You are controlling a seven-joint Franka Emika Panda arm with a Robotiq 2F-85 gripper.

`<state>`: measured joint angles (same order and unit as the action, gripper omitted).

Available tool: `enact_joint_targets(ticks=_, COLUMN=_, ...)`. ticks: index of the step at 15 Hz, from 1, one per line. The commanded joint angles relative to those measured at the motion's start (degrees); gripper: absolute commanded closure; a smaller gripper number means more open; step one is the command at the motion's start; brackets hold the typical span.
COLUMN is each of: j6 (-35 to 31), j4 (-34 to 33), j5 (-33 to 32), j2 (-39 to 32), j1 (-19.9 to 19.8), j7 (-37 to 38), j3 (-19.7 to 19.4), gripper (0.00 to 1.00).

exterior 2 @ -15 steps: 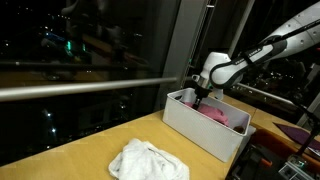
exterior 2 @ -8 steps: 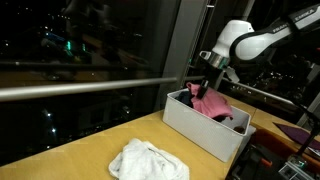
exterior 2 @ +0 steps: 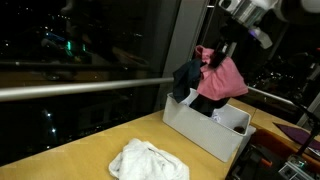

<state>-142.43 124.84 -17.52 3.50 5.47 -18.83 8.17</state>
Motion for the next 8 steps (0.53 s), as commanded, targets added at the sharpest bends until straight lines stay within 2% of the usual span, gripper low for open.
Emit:
enact_joint_targets(ticks=1, j6=8.6, j4=-2.3, j5=-4.2, j2=7.1, j1=3.8, j7=2.1, j3=3.3, gripper=1.0)
enact_joint_targets(ticks=4, j6=16.6, j4=-9.2, j5=-2.0, j2=7.2, j1=8.0, j7=1.0, j3=7.2, gripper=1.0)
enact_joint_targets(ticks=8, j6=24.8, j4=-21.5, j5=2.8, j2=1.6, j1=13.2, j7=0.8, j3=11.8, gripper=1.0)
